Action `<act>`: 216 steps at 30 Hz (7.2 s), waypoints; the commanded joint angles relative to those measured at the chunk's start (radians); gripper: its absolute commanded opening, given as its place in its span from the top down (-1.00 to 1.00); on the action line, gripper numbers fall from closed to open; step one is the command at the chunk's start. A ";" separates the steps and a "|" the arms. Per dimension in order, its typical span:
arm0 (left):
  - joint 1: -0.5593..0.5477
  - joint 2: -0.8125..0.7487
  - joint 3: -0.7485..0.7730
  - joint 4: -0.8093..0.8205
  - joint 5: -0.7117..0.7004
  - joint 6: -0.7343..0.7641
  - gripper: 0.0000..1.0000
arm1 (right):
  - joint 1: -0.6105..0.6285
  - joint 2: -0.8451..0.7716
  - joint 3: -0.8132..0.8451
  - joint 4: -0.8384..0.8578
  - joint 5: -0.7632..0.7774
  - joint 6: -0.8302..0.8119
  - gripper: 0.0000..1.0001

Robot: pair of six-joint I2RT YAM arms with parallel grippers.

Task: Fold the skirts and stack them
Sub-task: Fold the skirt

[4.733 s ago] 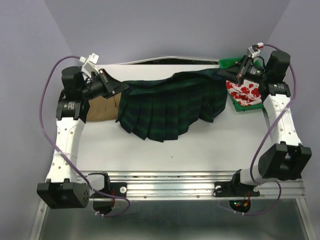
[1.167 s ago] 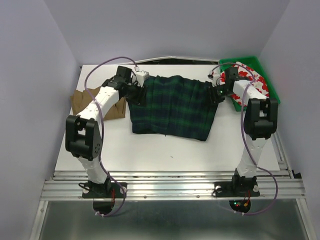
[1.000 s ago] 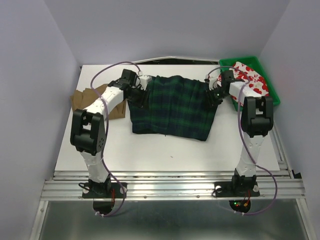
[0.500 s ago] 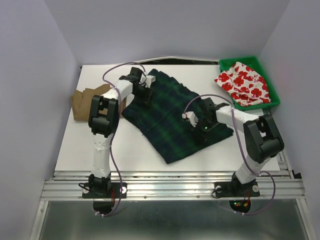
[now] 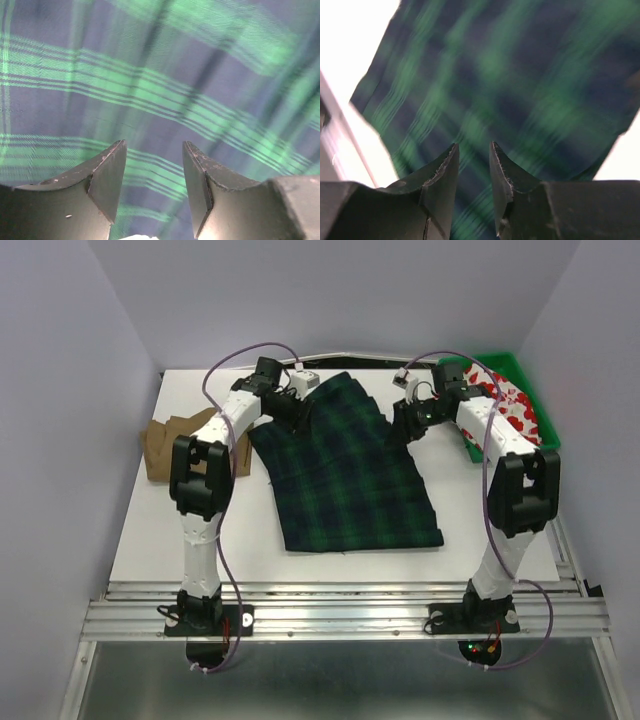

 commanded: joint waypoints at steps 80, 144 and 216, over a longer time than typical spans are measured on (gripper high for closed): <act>0.075 0.198 0.237 -0.189 -0.079 0.395 -0.50 | 0.002 0.583 0.511 -0.019 0.335 -0.451 -0.74; 0.121 0.256 0.260 -0.193 -0.047 0.395 0.91 | 0.029 0.725 0.751 0.289 0.478 -0.376 0.99; 0.057 -0.595 -0.636 0.263 -0.249 0.389 1.00 | 0.118 0.008 0.138 0.248 0.483 -0.200 0.99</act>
